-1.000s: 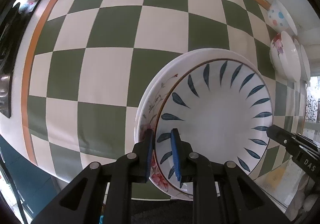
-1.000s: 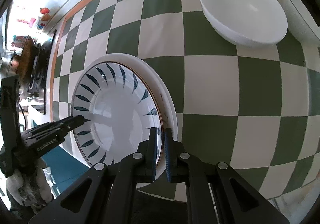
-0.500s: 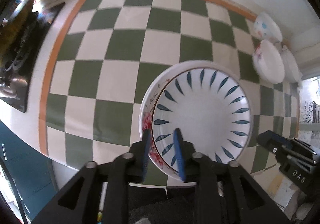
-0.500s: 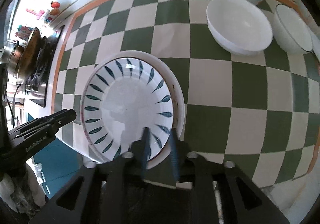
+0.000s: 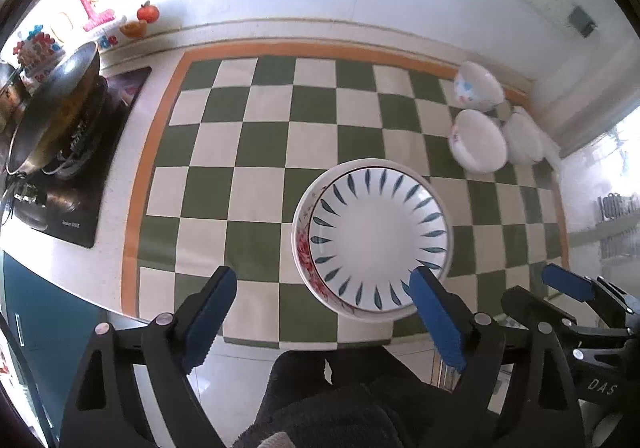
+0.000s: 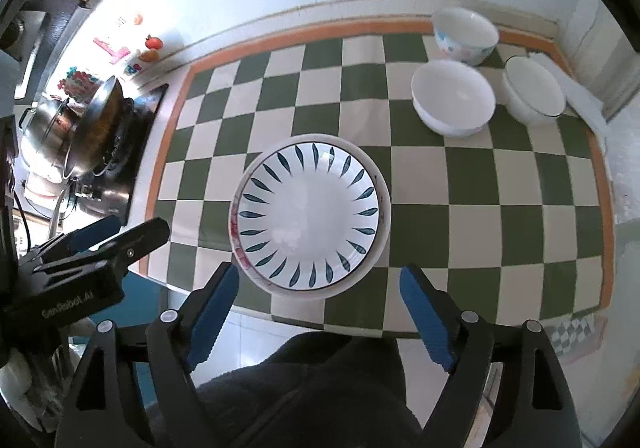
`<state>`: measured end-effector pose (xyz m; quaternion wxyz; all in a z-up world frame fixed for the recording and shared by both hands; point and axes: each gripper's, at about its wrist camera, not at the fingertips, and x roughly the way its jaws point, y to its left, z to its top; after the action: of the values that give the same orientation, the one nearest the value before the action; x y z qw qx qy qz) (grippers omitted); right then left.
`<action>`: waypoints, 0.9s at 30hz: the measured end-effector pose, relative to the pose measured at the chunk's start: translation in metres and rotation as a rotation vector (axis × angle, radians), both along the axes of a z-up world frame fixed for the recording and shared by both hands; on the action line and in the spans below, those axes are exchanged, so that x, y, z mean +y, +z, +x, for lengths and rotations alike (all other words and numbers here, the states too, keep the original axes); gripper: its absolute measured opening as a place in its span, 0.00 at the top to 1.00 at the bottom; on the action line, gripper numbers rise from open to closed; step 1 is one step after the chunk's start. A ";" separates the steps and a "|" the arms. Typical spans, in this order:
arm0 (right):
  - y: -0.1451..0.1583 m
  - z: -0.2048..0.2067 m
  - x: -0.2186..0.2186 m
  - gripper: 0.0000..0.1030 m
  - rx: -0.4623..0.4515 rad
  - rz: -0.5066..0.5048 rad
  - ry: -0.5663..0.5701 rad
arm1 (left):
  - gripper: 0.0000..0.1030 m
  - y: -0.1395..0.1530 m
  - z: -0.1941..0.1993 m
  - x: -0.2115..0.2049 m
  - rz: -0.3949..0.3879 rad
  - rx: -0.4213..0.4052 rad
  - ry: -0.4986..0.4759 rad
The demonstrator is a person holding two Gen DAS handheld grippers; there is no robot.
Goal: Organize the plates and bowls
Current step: 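Open both tools and lift them away from the plate stack, then grasp the rim of a white bowl with the right tool while the left tool grips it too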
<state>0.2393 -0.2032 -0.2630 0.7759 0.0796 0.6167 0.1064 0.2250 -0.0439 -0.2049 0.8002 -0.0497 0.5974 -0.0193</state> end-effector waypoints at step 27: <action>0.017 0.025 -0.107 0.12 -0.106 0.092 -0.217 | 0.14 0.006 0.055 -0.063 -0.031 -0.054 -0.031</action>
<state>0.2647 -0.3099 -0.2458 0.8098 0.1756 0.5571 0.0542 0.2803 -0.1064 -0.1994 0.8148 -0.0521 0.5759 -0.0424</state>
